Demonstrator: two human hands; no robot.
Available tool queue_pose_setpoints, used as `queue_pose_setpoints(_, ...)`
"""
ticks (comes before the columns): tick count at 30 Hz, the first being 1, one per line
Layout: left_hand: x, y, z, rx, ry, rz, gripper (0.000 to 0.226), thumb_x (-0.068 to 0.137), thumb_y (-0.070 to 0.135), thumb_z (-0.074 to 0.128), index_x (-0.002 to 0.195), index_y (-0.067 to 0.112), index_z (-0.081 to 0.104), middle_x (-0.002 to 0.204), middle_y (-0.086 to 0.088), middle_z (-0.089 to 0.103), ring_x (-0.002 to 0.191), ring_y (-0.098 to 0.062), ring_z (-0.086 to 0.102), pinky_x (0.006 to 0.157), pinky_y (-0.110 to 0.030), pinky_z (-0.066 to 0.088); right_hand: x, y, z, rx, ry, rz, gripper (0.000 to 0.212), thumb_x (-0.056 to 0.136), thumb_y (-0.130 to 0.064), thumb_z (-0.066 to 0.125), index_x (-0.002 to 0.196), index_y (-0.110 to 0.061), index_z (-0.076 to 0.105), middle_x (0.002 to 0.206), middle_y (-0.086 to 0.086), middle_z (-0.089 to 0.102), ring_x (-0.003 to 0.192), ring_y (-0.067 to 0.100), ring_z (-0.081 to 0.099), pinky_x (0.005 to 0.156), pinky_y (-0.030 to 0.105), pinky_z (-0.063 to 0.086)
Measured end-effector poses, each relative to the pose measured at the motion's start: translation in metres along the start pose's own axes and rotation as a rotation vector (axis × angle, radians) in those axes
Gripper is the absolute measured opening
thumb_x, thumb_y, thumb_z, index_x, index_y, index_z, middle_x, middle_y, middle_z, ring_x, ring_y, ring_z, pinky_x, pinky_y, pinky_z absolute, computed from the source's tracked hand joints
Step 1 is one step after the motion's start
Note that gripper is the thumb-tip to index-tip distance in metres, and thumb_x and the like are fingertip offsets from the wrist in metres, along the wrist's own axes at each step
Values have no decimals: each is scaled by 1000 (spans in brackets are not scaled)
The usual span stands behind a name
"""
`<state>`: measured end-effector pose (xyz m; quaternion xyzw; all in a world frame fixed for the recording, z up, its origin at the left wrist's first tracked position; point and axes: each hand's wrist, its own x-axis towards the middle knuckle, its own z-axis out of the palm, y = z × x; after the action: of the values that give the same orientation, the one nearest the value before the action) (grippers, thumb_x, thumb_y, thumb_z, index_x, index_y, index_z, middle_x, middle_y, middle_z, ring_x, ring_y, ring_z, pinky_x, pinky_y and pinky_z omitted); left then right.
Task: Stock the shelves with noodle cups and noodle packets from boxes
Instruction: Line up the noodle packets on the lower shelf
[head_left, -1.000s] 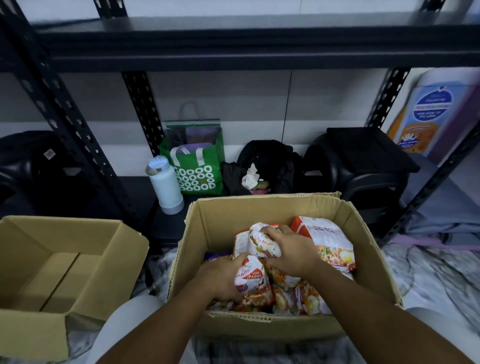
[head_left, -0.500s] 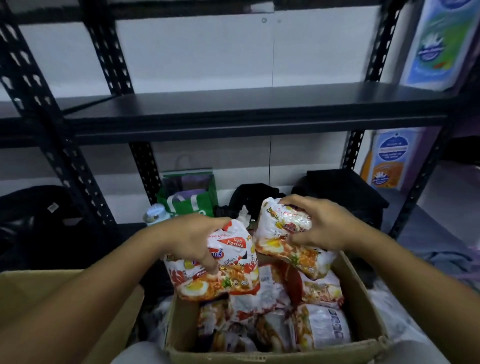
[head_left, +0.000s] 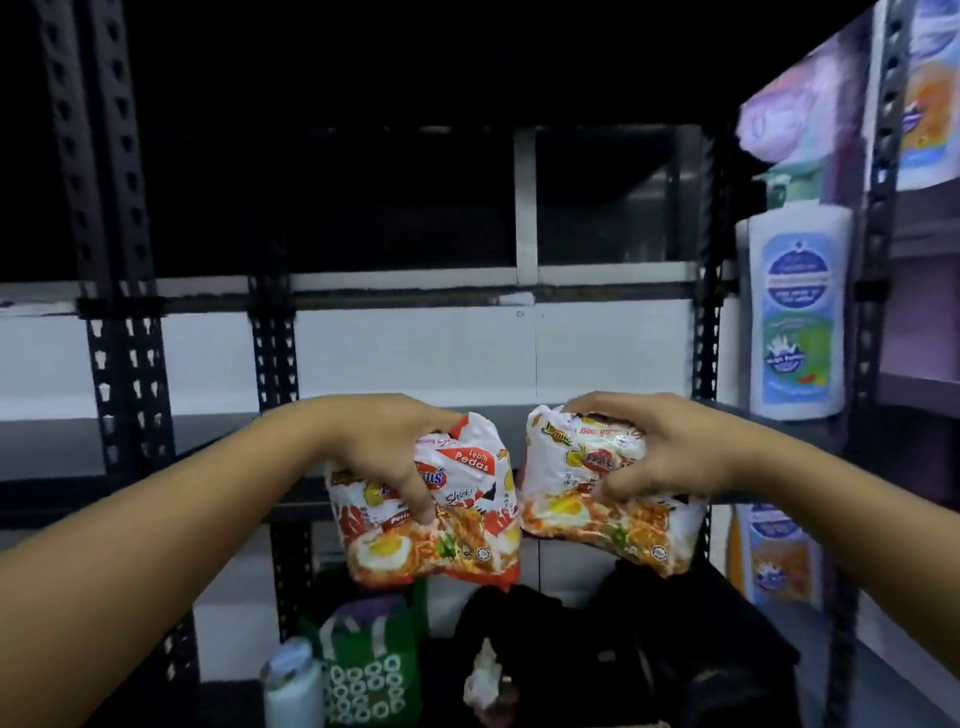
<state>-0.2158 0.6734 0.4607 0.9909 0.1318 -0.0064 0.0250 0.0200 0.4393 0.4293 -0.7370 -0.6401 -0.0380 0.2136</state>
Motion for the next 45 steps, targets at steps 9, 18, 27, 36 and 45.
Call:
queue_pose_setpoints(9, 30, -8, -65, 16, 184, -14, 55, 72, 42, 92, 108, 51, 51, 108, 21, 67, 96, -5, 68, 86, -33, 61, 63, 2, -66, -193, 133, -26, 87, 68, -52, 90, 144, -50, 47, 124, -19, 35, 112, 5, 47, 96, 26, 46)
queue_pose_setpoints(18, 81, -18, -76, 65, 255, -39, 59, 74, 36, 90, 115, 48, 48, 115, 15, 65, 104, -16, 67, 91, -41, 60, 103, 44, -58, -241, 284, -53, 86, 69, -54, 88, 145, -44, 50, 127, -26, 42, 119, 3, 43, 105, 27, 39)
queue_pose_setpoints(27, 139, -31, -24, 98, 90, -190, 116, 83, 27, 82, 163, 36, -1, 156, -7, 47, 130, -30, 52, 94, -38, 45, 110, 83, 17, -483, 257, 78, 84, 81, -69, 49, 157, -48, 21, 158, -20, 36, 133, 15, 36, 109, 44, 31)
queue_pose_setpoints(36, 138, -35, -7, 164, 314, -161, 101, 74, 55, 70, 158, 40, 17, 146, 3, 52, 118, -24, 58, 97, -43, 52, 108, 80, 22, -538, 258, 96, 83, 83, -77, 36, 157, -49, 11, 161, -17, 31, 140, 22, 27, 114, 48, 21)
queue_pose_setpoints(45, 120, -28, 53, 217, 933, -251, 81, 82, 87, 34, 153, 48, 30, 158, 5, 35, 147, -23, 28, 111, -64, 22, 100, 70, 48, -475, 364, 284, 91, 82, -89, 38, 153, -57, -7, 154, -6, 18, 144, 26, 17, 108, 63, 29)
